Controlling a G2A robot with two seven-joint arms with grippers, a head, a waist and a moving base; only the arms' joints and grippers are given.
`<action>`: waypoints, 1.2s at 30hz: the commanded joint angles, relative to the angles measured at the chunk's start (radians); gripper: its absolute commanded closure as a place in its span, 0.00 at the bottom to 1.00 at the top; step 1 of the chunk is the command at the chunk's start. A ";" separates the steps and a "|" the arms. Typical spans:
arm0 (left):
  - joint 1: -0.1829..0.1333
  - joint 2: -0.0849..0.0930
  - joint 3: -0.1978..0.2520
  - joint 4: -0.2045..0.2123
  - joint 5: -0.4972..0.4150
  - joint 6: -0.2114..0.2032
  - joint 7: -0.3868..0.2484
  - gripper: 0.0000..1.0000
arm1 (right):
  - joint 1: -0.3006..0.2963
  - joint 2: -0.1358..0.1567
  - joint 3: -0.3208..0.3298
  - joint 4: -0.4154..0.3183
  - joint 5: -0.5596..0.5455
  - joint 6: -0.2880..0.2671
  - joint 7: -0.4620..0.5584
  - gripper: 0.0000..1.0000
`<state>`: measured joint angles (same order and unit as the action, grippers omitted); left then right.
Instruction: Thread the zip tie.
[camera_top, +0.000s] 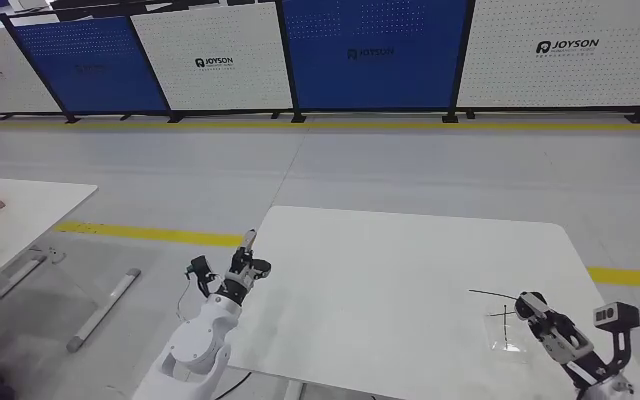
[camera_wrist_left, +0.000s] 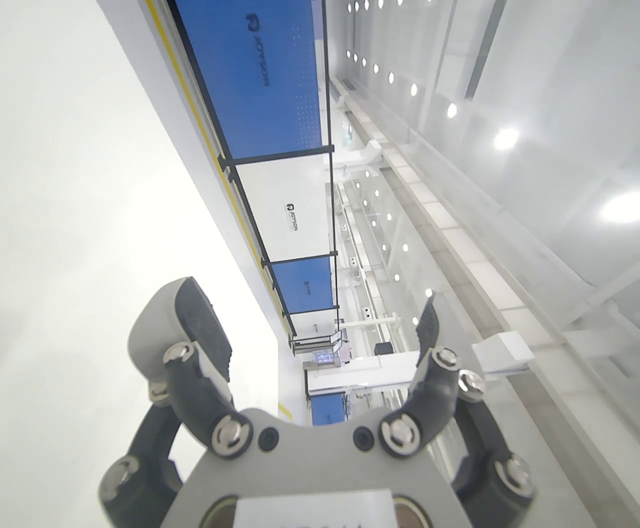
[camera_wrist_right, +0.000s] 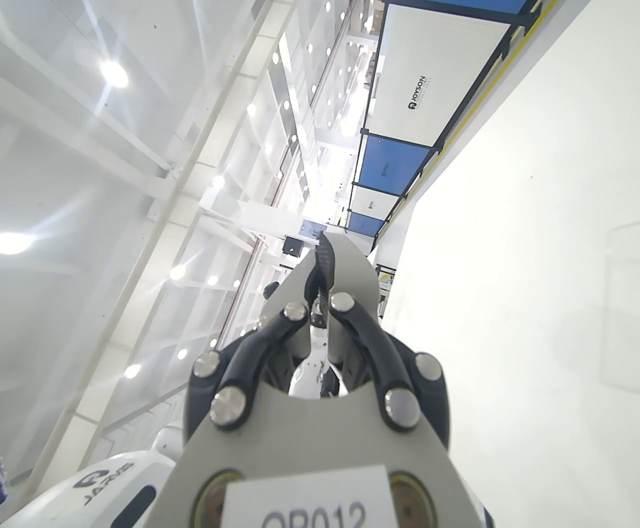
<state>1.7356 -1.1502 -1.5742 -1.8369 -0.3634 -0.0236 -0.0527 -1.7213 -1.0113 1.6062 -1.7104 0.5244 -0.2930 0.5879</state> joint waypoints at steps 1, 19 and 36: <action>0.012 0.000 0.018 -0.017 0.014 0.001 -0.049 0.00 | 0.000 0.000 0.000 0.000 0.000 0.000 0.000 1.00; 0.005 -0.003 0.119 -0.001 0.169 -0.050 -0.094 0.00 | 0.000 0.000 0.000 0.000 0.000 0.000 0.000 1.00; -0.058 0.023 0.157 0.004 0.171 -0.025 -0.574 0.00 | 0.000 0.000 0.000 0.000 0.000 0.000 0.000 1.00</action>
<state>1.6776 -1.1270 -1.4172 -1.8323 -0.1933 -0.0485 -0.6269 -1.7213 -1.0113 1.6062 -1.7104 0.5244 -0.2929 0.5879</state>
